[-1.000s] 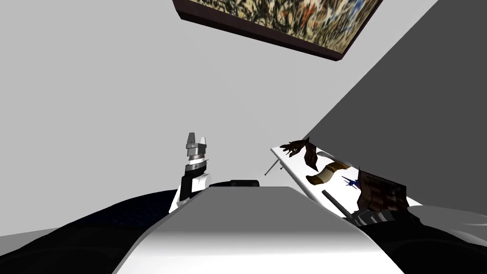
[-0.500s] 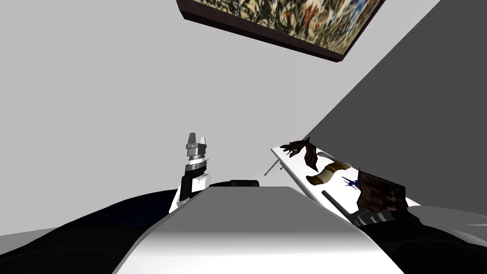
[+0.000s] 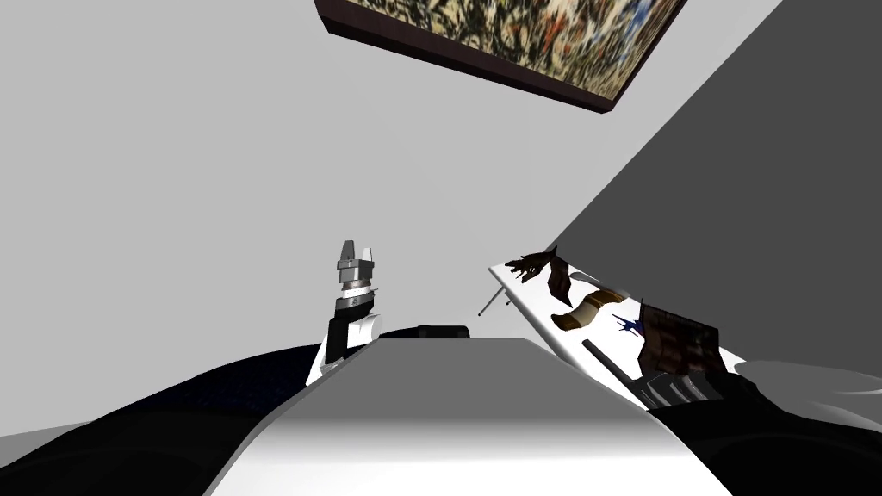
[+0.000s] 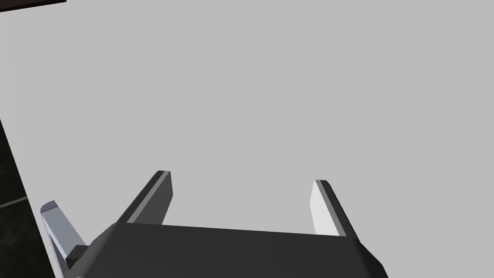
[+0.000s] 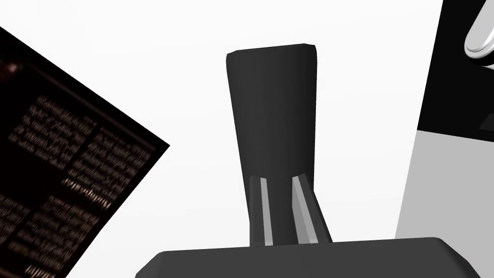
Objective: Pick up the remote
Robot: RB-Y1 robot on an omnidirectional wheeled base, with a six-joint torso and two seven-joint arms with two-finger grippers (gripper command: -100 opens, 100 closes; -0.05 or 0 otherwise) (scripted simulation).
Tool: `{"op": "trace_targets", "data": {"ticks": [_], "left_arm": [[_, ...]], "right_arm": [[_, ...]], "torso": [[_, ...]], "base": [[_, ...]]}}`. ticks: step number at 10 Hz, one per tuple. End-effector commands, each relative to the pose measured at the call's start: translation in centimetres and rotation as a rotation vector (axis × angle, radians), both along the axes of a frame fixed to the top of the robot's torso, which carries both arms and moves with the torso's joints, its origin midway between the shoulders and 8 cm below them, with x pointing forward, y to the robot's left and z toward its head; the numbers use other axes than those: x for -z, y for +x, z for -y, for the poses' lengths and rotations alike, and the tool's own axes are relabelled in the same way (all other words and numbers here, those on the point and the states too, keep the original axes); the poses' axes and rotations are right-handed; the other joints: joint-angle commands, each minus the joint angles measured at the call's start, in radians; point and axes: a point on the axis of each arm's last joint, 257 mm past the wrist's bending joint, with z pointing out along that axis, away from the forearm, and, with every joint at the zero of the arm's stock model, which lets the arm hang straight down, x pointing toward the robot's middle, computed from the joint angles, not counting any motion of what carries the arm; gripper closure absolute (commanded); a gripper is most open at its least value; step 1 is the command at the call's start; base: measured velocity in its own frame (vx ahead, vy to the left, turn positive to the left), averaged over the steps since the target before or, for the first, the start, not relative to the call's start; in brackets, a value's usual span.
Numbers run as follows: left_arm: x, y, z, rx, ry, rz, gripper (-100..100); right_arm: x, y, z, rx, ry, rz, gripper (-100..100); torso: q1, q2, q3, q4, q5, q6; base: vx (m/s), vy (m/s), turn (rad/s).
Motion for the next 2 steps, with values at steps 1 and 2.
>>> {"op": "trace_targets", "data": {"ticks": [1, 2], "left_arm": [[0.00, 0.00, 0.00, 0.000, 0.000, 0.000, 0], [0.00, 0.00, 0.00, 0.000, 0.000, 0.000, 0]], "right_arm": [[0.00, 0.00, 0.00, 0.000, 0.000, 0.000, 100], [-0.02, -0.01, -0.01, -0.002, 0.000, 0.000, 0]], "torso": [[0.000, 0.000, 0.000, 0.000, 0.000, 0.000], [0.000, -0.001, 0.000, 0.000, 0.000, 0.000]], "base": [[-0.006, 0.000, 0.001], [0.000, 0.000, 0.000]]}}
